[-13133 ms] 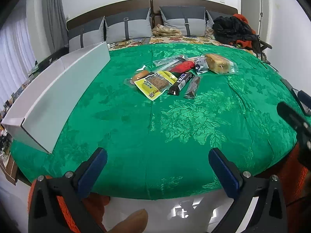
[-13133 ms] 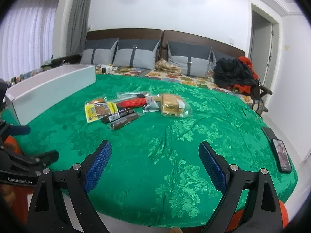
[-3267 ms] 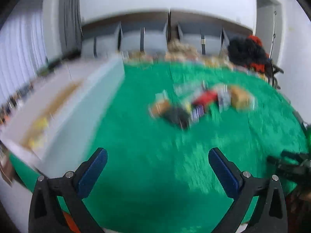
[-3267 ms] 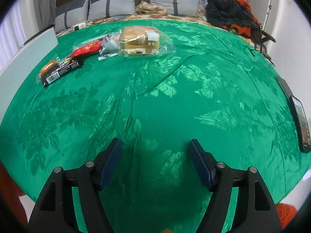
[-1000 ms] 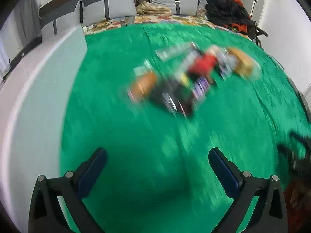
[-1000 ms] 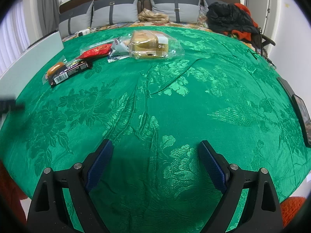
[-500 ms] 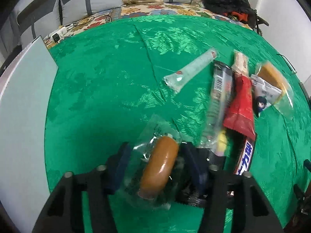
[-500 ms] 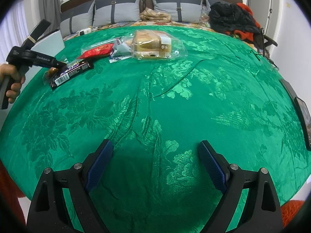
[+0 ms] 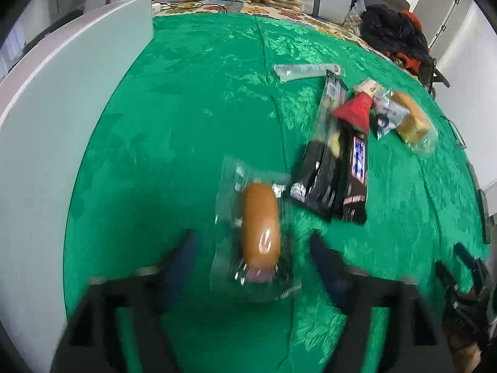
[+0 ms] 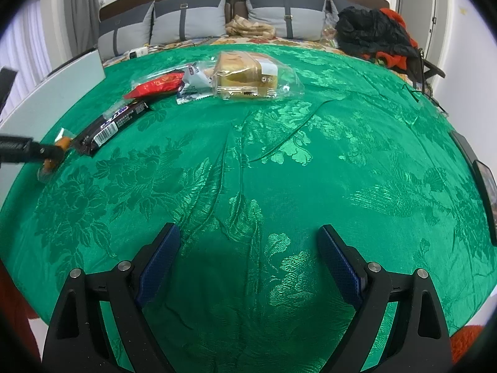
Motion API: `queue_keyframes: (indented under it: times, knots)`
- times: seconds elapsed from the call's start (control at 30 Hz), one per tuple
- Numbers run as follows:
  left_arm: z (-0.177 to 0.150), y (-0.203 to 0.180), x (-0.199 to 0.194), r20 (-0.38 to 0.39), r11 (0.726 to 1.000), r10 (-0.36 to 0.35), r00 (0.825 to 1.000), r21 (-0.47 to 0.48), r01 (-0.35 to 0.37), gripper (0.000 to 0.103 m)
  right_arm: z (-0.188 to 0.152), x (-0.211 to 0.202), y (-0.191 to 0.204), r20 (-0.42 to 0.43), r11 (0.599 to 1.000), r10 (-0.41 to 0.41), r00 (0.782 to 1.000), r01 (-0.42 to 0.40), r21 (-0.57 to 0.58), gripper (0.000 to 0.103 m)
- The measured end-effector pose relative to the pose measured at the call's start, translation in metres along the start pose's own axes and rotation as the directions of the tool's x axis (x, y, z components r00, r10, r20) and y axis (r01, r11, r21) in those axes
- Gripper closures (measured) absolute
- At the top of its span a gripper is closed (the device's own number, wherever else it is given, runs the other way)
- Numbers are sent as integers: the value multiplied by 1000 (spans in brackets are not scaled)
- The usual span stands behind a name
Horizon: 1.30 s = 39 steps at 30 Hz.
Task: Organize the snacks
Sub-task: 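Lower the left tool onto the clear-wrapped sausage and close it, then grasp the dark chocolate bar with the right tool and lift it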
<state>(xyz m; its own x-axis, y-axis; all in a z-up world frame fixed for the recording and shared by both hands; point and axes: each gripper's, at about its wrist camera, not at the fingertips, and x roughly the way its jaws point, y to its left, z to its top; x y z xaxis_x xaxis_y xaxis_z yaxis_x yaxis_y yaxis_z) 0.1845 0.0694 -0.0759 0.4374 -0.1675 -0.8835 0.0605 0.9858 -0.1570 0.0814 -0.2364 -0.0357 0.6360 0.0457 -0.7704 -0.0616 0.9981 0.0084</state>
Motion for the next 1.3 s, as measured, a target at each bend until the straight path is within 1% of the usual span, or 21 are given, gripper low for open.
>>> queue_keyframes:
  times: [0.1,0.17,0.2,0.27,0.3,0.4,0.53,0.6,0.63,0.7,0.77,0.83,0.9,0.93,1.0,1.13,1.17,1.2,1.23,1.27,1.3]
  knots:
    - [-6,-14,3,20,994,70,997,80,-72,20,-1,0,0,7,1000,0,1000,0,-1,11]
    - [-7,-20,7,38,985,114,993,126,-118,17,-2,-1,0,15,1000,0,1000,0,0,11]
    - [-6,-18,8,38,987,109,993,117,-113,15,-3,-1,0,19,1000,0,1000,0,0,11]
    - [-3,-12,12,39,988,126,991,84,-128,3,-4,-2,0,29,1000,1,1000,-1,3,11]
    - [-3,-8,12,39,988,133,990,75,-136,0,-4,-2,0,33,1000,1,999,-1,3,11]
    - [-5,-4,14,86,988,120,989,83,-127,0,-4,-3,0,35,1000,2,999,-2,1,11]
    - [-9,-4,14,115,988,114,987,94,-125,0,-7,-5,-3,35,1000,26,999,-25,-17,11]
    - [-9,-4,12,120,988,113,986,95,-124,0,-4,-5,-3,3,999,27,1000,-27,-20,11]
    - [-10,-4,12,122,988,111,986,96,-123,0,0,-4,-2,-31,1000,27,999,-27,-9,11]
    - [-12,-3,10,125,988,108,986,97,-120,0,12,-2,0,-74,997,65,995,-62,40,11]
    - [-12,-3,10,126,988,106,986,98,-119,0,33,2,9,-76,980,179,981,-171,102,12]
    - [-11,-3,10,126,988,106,986,97,-119,0,60,11,26,-86,962,253,964,-241,125,13]
    - [-11,-4,10,127,988,107,986,96,-119,0,95,29,50,-104,932,343,933,-325,157,14]
    - [-10,-4,11,127,988,106,986,96,-119,0,107,38,61,-120,924,366,923,-344,169,15]
    - [-10,-4,11,127,988,106,986,96,-119,0,131,62,83,-174,915,389,905,-358,185,15]
    - [-10,-4,11,127,989,105,986,95,-117,0,147,97,109,-284,930,354,891,-306,202,16]
    - [-11,-4,11,127,988,105,986,95,-118,0,147,101,114,-298,935,345,890,-297,194,20]
    - [-10,-4,11,127,988,106,986,95,-118,0,146,102,117,-309,941,330,892,-285,181,35]
    - [-10,-4,11,128,989,106,986,94,-118,0,144,101,119,-314,951,304,899,-264,164,42]
    - [-10,-5,11,128,989,106,986,94,-118,0,143,100,119,-313,959,278,908,-244,145,58]
    - [-10,-4,11,128,989,106,986,94,-118,0,141,98,116,-312,961,273,910,-242,134,65]
